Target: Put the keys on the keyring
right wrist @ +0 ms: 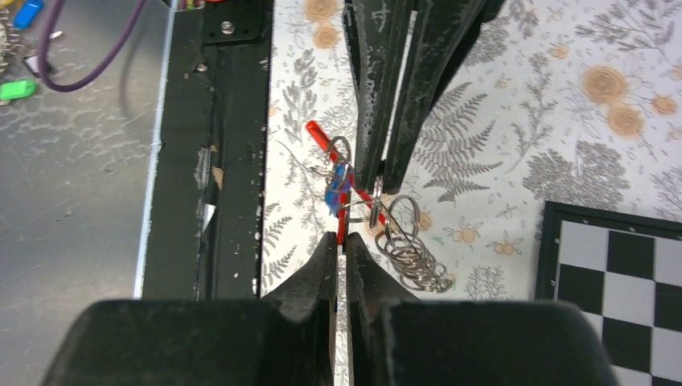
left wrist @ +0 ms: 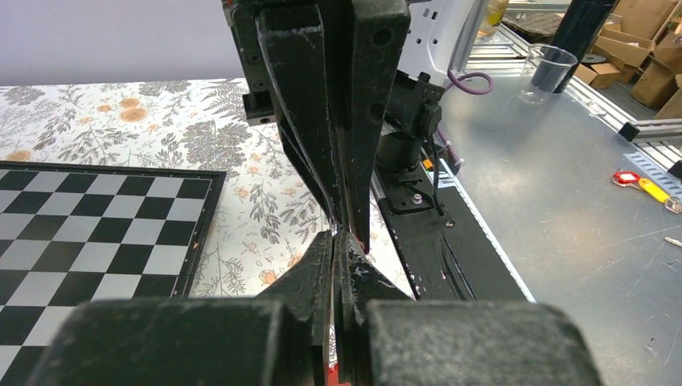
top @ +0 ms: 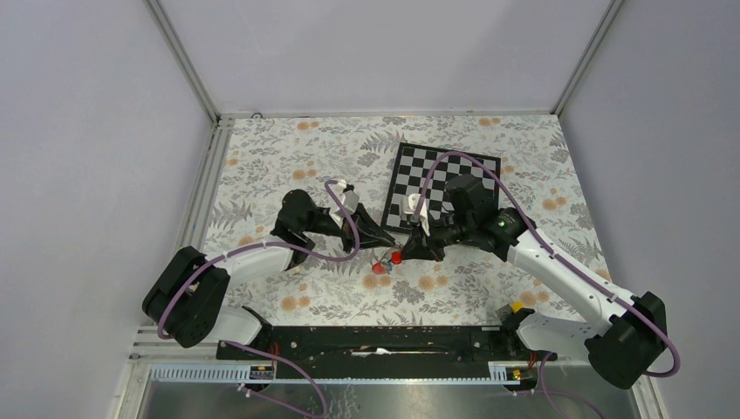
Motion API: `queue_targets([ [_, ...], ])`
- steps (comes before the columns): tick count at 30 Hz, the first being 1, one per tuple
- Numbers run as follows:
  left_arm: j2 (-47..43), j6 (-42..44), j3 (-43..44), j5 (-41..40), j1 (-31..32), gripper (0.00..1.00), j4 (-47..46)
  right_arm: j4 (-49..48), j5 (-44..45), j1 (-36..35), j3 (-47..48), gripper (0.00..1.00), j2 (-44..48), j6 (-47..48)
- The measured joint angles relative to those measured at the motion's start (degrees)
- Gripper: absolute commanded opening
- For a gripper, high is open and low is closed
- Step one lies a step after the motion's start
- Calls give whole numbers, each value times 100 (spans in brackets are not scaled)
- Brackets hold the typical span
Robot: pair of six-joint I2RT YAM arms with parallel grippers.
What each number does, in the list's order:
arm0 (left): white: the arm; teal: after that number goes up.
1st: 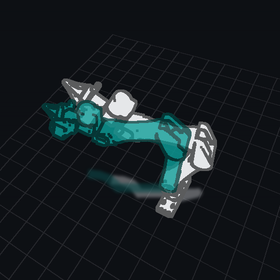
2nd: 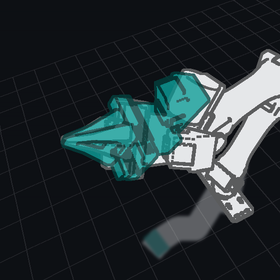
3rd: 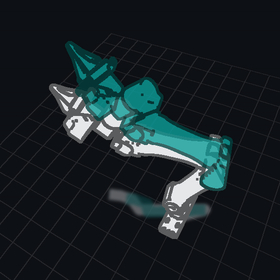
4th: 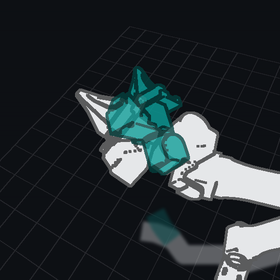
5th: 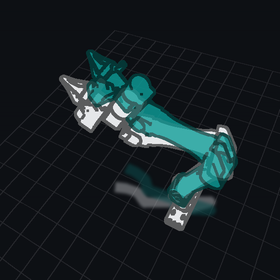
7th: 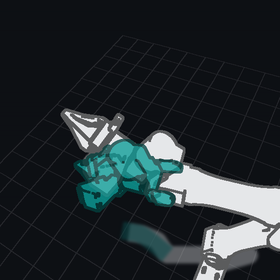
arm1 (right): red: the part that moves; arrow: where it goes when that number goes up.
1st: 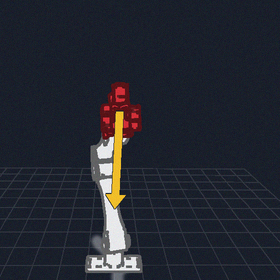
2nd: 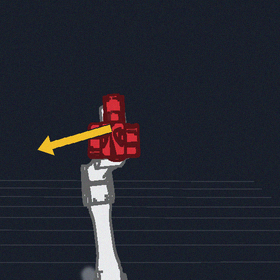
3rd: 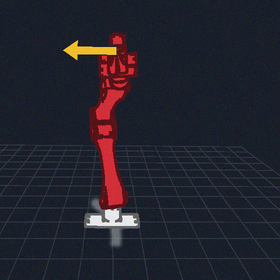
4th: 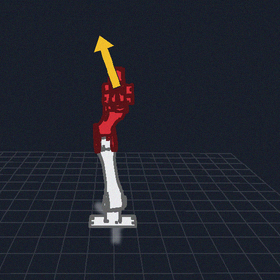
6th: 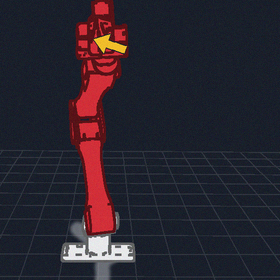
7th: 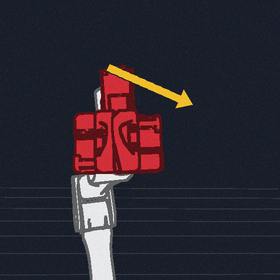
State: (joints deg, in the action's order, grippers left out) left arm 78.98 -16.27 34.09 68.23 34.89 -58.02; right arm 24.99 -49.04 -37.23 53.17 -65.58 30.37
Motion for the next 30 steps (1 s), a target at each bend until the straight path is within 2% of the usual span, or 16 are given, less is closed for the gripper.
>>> queue_targets([
  [17, -9, 638, 4, -195, -61, 0, 992, 291, 1226, 39, 0, 0, 157, 173],
  [23, -17, 1049, 173, -330, -55, 10, 1611, 509, 1414, 39, 186, 0, 118, 297],
  [30, -24, 1342, 304, -544, -57, 13, 2181, 951, 1576, 39, 614, 0, -74, 297],
])
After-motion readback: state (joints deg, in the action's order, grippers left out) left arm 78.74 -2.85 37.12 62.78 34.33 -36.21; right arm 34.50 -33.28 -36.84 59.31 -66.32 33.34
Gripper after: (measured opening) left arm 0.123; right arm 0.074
